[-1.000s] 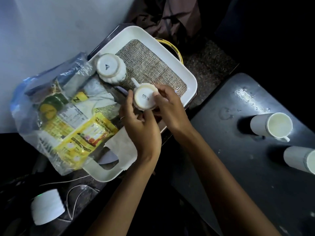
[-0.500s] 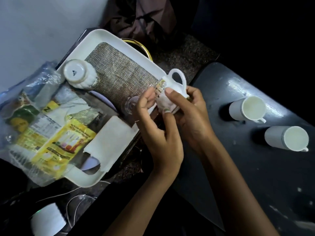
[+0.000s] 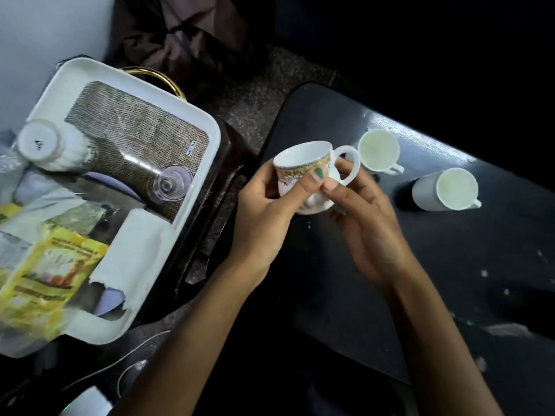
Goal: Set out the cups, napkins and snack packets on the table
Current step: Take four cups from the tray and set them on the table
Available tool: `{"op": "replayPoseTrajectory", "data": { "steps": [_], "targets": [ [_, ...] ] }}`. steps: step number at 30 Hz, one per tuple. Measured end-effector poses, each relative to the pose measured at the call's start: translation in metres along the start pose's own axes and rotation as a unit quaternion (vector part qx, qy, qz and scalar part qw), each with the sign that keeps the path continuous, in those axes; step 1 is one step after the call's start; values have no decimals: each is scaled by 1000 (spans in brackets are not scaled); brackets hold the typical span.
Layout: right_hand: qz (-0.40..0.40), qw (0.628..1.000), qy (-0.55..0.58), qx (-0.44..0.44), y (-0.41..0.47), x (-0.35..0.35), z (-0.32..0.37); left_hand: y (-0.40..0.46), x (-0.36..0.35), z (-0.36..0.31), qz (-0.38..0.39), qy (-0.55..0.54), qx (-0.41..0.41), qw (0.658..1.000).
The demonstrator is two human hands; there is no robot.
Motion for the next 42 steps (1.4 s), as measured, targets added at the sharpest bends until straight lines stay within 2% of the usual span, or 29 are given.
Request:
{"op": "replayPoseTrajectory", "data": {
  "steps": [4, 8, 11, 15, 23, 32, 42],
  "targets": [
    [-18, 997, -52, 50, -17, 29, 16, -1, -17, 2, 49, 45, -38, 997],
    [-17, 979, -182, 88, -33, 50, 27, -3, -30, 6, 94, 163, -80, 979],
    [-16, 960, -269, 71, -37, 62, 16, -2, -39, 17, 144, 211, -79, 964],
    [-50, 936, -341, 69, -37, 78, -4, 3, -46, 42, 165, 226, -54, 959],
    [-120, 925, -355, 63, -29, 113, -44, 26, -63, 87, 149, 285, -56, 945],
    [-115, 897, -420, 77, -11, 124, -55, 49, -69, 96, 135, 426, -99, 889],
    [-104, 903, -412, 71, -7, 126, -56, 56, -65, 99, 149, 417, -95, 891]
  ]
}}
Point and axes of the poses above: each hand's wrist, its own y-axis towards the middle knuckle, its own x-axis out of the back of the hand, z = x × y, the point moved 8 cm from there along y, towards the middle knuckle, and after that the axes turned 7 degrees about x, right-handed, at the moved point
